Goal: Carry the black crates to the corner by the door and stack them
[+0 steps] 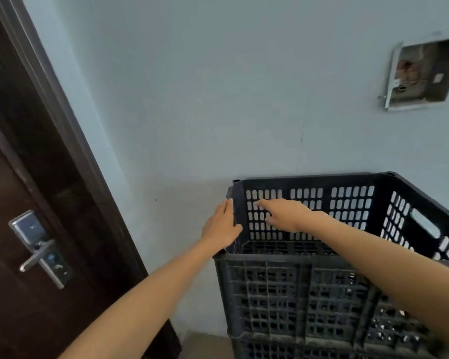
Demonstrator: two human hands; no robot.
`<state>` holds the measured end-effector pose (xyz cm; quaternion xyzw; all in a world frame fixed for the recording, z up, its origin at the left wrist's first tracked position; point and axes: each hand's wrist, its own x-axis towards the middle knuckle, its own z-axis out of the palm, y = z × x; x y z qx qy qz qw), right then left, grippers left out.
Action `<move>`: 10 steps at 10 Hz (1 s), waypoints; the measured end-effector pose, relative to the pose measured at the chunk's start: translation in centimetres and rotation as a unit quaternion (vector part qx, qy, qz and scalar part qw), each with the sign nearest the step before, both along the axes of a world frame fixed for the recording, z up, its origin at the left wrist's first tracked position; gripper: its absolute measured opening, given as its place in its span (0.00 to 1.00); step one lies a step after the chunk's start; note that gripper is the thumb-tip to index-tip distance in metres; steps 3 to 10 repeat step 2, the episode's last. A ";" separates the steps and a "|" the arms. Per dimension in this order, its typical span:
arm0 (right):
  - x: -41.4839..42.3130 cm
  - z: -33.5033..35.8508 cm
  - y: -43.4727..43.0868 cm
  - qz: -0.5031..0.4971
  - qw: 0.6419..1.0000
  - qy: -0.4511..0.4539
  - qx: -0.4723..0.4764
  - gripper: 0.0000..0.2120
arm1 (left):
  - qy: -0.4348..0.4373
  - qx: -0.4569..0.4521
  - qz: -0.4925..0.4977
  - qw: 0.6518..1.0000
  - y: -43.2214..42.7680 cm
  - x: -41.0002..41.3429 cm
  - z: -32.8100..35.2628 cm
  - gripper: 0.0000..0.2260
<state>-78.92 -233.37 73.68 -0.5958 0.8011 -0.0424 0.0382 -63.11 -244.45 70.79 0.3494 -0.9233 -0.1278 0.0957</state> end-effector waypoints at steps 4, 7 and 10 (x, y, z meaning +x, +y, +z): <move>0.0 1.3 7.8 -0.050 0.998 0.035 0.001 0.22 | 0.014 -0.070 -0.077 0.995 2.4 -0.7 1.8 0.28; 0.0 1.3 7.8 -0.050 0.998 0.035 0.001 0.22 | 0.014 -0.070 -0.077 0.995 2.4 -0.7 1.8 0.28; 0.0 1.3 7.8 -0.050 0.998 0.035 0.001 0.22 | 0.014 -0.070 -0.077 0.995 2.4 -0.7 1.8 0.28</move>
